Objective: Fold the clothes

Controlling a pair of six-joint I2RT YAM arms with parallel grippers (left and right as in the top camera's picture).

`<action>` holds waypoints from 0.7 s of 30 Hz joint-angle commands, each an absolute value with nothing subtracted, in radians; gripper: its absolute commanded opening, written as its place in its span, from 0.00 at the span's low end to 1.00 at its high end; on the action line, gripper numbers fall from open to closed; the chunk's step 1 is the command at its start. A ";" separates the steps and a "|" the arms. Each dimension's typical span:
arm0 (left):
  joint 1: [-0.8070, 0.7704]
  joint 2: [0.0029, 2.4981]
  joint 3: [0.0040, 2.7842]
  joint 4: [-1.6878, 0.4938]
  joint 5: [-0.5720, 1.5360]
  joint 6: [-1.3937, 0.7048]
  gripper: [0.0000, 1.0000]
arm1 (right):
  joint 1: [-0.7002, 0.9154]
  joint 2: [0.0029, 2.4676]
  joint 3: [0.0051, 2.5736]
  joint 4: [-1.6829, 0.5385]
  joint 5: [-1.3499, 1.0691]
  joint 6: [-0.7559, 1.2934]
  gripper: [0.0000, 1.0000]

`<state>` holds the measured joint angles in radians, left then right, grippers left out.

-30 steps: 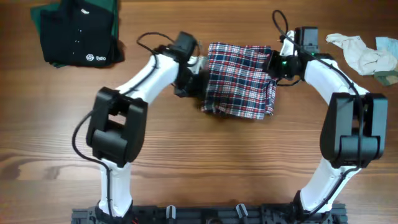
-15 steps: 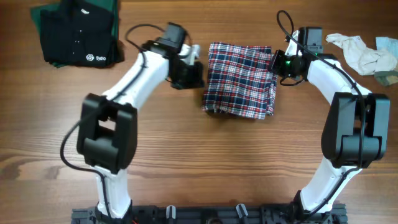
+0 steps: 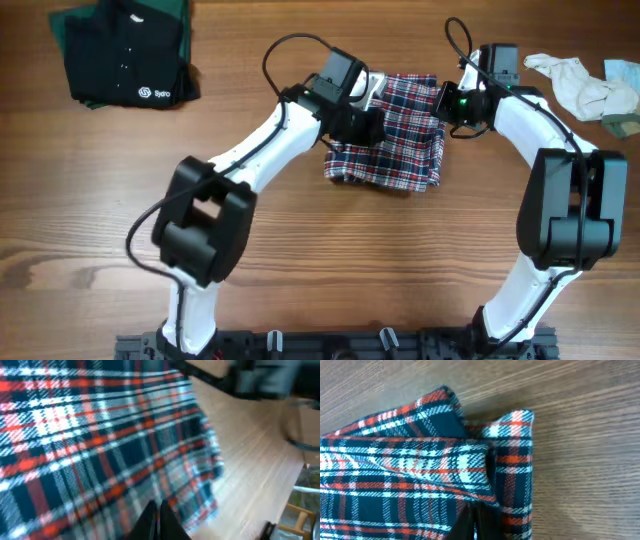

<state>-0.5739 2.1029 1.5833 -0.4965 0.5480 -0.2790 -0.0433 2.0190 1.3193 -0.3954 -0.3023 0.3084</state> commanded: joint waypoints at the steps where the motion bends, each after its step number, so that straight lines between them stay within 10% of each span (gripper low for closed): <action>1: -0.569 2.208 1.584 -0.485 0.548 -0.306 0.04 | -0.052 2.039 1.333 -0.407 -0.300 0.288 0.04; 21: -0.329 2.168 1.584 -0.794 0.526 -0.268 0.08 | -0.052 2.039 1.333 -0.404 -0.300 0.287 0.04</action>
